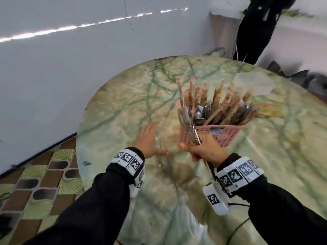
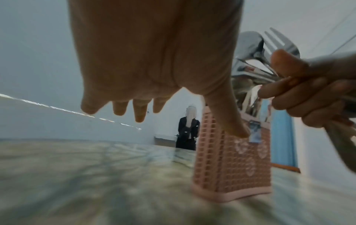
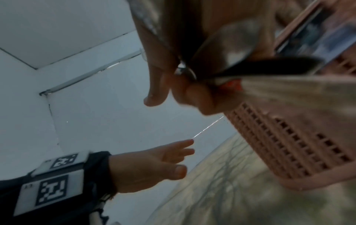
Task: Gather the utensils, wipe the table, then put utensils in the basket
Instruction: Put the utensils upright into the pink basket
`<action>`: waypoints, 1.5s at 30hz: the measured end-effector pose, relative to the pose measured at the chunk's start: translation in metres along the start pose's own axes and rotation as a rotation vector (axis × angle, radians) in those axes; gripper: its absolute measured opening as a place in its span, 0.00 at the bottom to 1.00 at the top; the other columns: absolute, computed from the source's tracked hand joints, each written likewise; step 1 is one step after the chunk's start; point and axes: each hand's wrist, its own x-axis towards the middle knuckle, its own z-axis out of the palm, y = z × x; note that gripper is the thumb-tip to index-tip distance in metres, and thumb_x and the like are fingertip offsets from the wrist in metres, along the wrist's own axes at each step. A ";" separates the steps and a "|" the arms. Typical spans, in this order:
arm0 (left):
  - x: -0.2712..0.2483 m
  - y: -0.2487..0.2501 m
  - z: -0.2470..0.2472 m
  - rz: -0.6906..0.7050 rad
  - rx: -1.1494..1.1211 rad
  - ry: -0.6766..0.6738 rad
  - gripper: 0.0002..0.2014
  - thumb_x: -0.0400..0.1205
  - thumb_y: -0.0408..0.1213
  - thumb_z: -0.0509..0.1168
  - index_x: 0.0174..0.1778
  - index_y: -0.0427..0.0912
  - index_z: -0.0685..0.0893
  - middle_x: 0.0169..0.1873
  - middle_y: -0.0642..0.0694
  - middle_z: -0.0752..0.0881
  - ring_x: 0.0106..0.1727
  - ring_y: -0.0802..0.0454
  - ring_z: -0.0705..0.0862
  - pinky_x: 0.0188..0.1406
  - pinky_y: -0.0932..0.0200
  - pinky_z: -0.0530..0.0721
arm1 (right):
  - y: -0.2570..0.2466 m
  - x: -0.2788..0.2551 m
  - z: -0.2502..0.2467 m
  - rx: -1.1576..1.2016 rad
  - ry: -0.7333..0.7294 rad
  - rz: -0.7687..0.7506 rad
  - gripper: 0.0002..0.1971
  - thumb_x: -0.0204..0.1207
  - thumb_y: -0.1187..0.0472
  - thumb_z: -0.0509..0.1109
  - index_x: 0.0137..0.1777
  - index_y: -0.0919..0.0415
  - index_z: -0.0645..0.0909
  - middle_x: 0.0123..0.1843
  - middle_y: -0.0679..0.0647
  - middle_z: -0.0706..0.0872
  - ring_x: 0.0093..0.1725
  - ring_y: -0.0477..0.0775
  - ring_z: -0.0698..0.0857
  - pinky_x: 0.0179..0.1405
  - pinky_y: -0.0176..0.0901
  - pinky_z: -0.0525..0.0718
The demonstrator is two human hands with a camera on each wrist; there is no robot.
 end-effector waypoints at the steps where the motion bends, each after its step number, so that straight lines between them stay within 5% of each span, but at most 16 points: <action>1: 0.005 0.018 0.006 0.052 -0.145 0.022 0.62 0.62 0.51 0.80 0.82 0.43 0.43 0.82 0.43 0.51 0.83 0.45 0.50 0.81 0.47 0.53 | -0.002 -0.007 -0.009 -0.011 -0.029 -0.018 0.13 0.69 0.64 0.77 0.31 0.62 0.74 0.19 0.52 0.75 0.14 0.43 0.73 0.16 0.35 0.74; 3: 0.014 0.045 0.015 0.100 -0.447 0.095 0.64 0.60 0.39 0.83 0.82 0.43 0.42 0.81 0.42 0.55 0.81 0.50 0.57 0.78 0.59 0.59 | -0.008 -0.022 -0.027 -0.073 -0.081 -0.065 0.13 0.69 0.67 0.76 0.28 0.58 0.77 0.15 0.46 0.75 0.13 0.38 0.72 0.15 0.28 0.70; 5: 0.022 0.062 0.021 0.097 -0.630 0.177 0.64 0.59 0.30 0.83 0.82 0.43 0.43 0.79 0.42 0.62 0.75 0.56 0.64 0.67 0.70 0.64 | -0.011 -0.033 -0.042 -0.095 -0.129 -0.093 0.25 0.70 0.73 0.74 0.16 0.51 0.74 0.11 0.43 0.73 0.13 0.35 0.72 0.16 0.23 0.69; 7: 0.027 0.076 0.023 0.068 -0.722 0.193 0.63 0.60 0.25 0.81 0.82 0.44 0.44 0.79 0.41 0.63 0.75 0.53 0.65 0.66 0.68 0.64 | -0.009 -0.040 -0.059 -0.084 -0.158 -0.073 0.29 0.70 0.74 0.73 0.11 0.53 0.72 0.10 0.43 0.70 0.12 0.36 0.70 0.16 0.23 0.67; 9: 0.031 0.085 0.026 0.074 -0.784 0.190 0.59 0.61 0.23 0.80 0.82 0.46 0.48 0.77 0.44 0.66 0.74 0.52 0.68 0.67 0.64 0.67 | -0.002 -0.044 -0.078 -0.048 -0.161 -0.053 0.25 0.69 0.70 0.76 0.15 0.53 0.73 0.14 0.43 0.65 0.14 0.38 0.64 0.16 0.26 0.62; 12: 0.034 0.096 0.032 0.041 -0.848 0.235 0.47 0.63 0.21 0.78 0.76 0.43 0.64 0.62 0.45 0.79 0.59 0.53 0.78 0.45 0.75 0.78 | 0.006 -0.043 -0.109 0.137 -0.092 -0.012 0.06 0.60 0.63 0.70 0.28 0.57 0.76 0.19 0.46 0.65 0.15 0.40 0.61 0.14 0.28 0.58; 15: 0.036 0.099 0.036 -0.015 -0.849 0.276 0.38 0.65 0.20 0.76 0.71 0.38 0.70 0.54 0.41 0.82 0.50 0.53 0.78 0.34 0.79 0.77 | 0.006 -0.035 -0.135 0.315 -0.045 0.005 0.13 0.47 0.65 0.66 0.30 0.62 0.65 0.20 0.48 0.64 0.15 0.40 0.60 0.13 0.25 0.57; 17: 0.038 0.098 0.037 -0.016 -0.834 0.284 0.36 0.66 0.19 0.75 0.70 0.35 0.70 0.52 0.43 0.81 0.50 0.53 0.78 0.31 0.81 0.76 | 0.003 -0.029 -0.144 0.301 -0.039 -0.037 0.11 0.48 0.69 0.63 0.31 0.62 0.66 0.23 0.52 0.64 0.18 0.43 0.61 0.13 0.28 0.59; 22: 0.045 0.092 0.042 -0.020 -0.783 0.293 0.39 0.66 0.19 0.75 0.70 0.46 0.68 0.49 0.53 0.81 0.51 0.52 0.78 0.34 0.80 0.78 | -0.005 -0.019 -0.166 0.267 -0.130 -0.158 0.05 0.59 0.71 0.61 0.35 0.64 0.72 0.20 0.47 0.73 0.18 0.42 0.70 0.17 0.30 0.68; 26: 0.048 0.088 0.043 -0.047 -0.769 0.288 0.43 0.63 0.22 0.78 0.72 0.46 0.68 0.53 0.49 0.83 0.55 0.49 0.80 0.58 0.55 0.81 | -0.009 -0.009 -0.179 0.355 -0.031 -0.330 0.04 0.73 0.70 0.64 0.40 0.61 0.75 0.24 0.47 0.78 0.24 0.44 0.76 0.26 0.32 0.77; 29: 0.047 0.090 0.042 -0.080 -0.758 0.280 0.45 0.63 0.23 0.79 0.75 0.45 0.66 0.56 0.47 0.82 0.58 0.48 0.80 0.63 0.52 0.78 | -0.014 0.001 -0.182 0.456 0.025 -0.422 0.10 0.83 0.71 0.54 0.45 0.60 0.75 0.26 0.47 0.75 0.26 0.46 0.77 0.29 0.34 0.79; 34: 0.048 0.089 0.044 -0.117 -0.697 0.310 0.46 0.62 0.25 0.80 0.75 0.44 0.66 0.56 0.47 0.82 0.64 0.41 0.81 0.67 0.42 0.77 | -0.018 0.020 -0.178 0.551 0.127 -0.550 0.05 0.80 0.63 0.58 0.46 0.60 0.75 0.24 0.45 0.75 0.25 0.45 0.76 0.27 0.37 0.80; 38: 0.047 0.093 0.042 -0.168 -0.703 0.300 0.42 0.64 0.24 0.79 0.73 0.38 0.69 0.55 0.46 0.82 0.64 0.40 0.80 0.66 0.43 0.78 | -0.024 0.037 -0.172 0.615 0.201 -0.557 0.07 0.83 0.67 0.59 0.42 0.62 0.73 0.23 0.46 0.75 0.24 0.45 0.75 0.24 0.38 0.78; 45: 0.046 0.097 0.042 -0.190 -0.746 0.311 0.39 0.66 0.19 0.75 0.73 0.33 0.68 0.55 0.47 0.80 0.58 0.49 0.78 0.66 0.47 0.77 | -0.009 0.062 -0.155 0.360 0.449 -0.573 0.10 0.80 0.69 0.64 0.39 0.56 0.72 0.27 0.42 0.78 0.23 0.35 0.77 0.27 0.30 0.77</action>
